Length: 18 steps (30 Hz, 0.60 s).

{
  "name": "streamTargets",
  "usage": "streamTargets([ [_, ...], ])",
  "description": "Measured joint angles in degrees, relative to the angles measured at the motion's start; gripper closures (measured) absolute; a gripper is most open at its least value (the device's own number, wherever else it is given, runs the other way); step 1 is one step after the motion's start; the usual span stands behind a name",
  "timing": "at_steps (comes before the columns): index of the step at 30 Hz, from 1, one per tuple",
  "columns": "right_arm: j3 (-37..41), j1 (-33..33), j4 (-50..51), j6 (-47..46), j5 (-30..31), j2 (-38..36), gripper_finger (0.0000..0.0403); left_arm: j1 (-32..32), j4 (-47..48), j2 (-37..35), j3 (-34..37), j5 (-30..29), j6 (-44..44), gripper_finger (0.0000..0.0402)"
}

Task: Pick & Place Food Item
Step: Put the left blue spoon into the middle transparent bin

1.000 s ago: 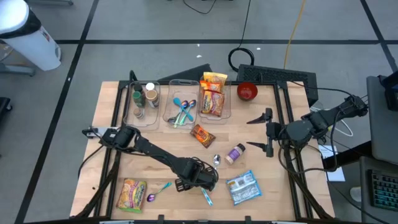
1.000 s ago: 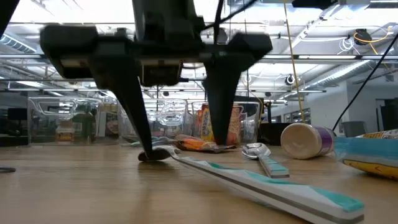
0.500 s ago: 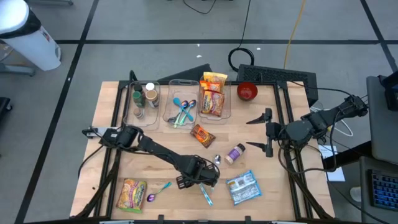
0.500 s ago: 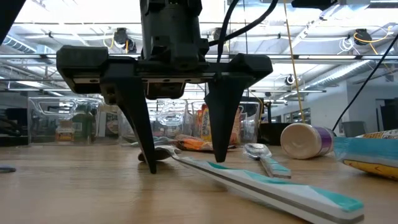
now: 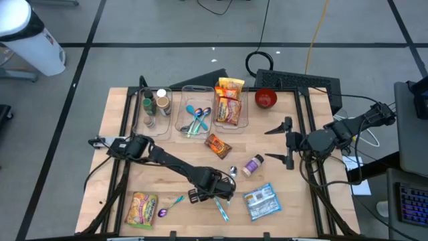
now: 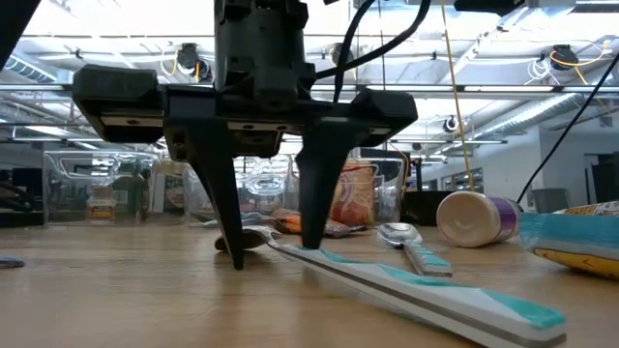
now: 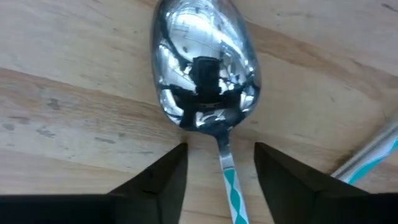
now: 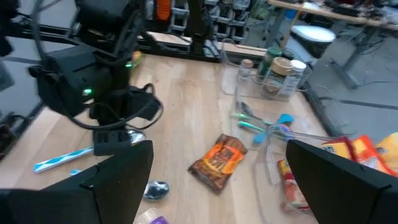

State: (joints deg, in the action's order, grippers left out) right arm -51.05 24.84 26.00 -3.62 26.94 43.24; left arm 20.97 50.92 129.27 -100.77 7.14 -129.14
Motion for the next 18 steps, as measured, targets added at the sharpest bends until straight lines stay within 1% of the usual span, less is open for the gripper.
streamTargets([
  [5,0.0,0.0,0.0,-0.2,-1.6,0.0,0.0039,0.0,-0.1,0.0,0.0,0.4,1.3,0.0268],
  [10,0.0,0.0,0.0,-0.2,-1.7,0.0,0.0039,0.0,-0.1,0.0,0.0,0.4,1.6,0.0320],
  [15,0.0,0.0,0.0,-0.2,-1.7,0.0,0.0039,0.0,-0.2,0.0,0.0,-0.1,4.5,0.0373],
  [16,0.0,0.0,0.0,-0.2,-1.7,0.0,0.0039,0.0,-0.2,0.0,0.0,-0.1,5.1,0.0383],
  [18,0.0,0.0,0.0,-0.2,-1.7,0.0,0.0039,0.1,-0.4,0.0,0.0,-0.1,6.7,0.0389],
])
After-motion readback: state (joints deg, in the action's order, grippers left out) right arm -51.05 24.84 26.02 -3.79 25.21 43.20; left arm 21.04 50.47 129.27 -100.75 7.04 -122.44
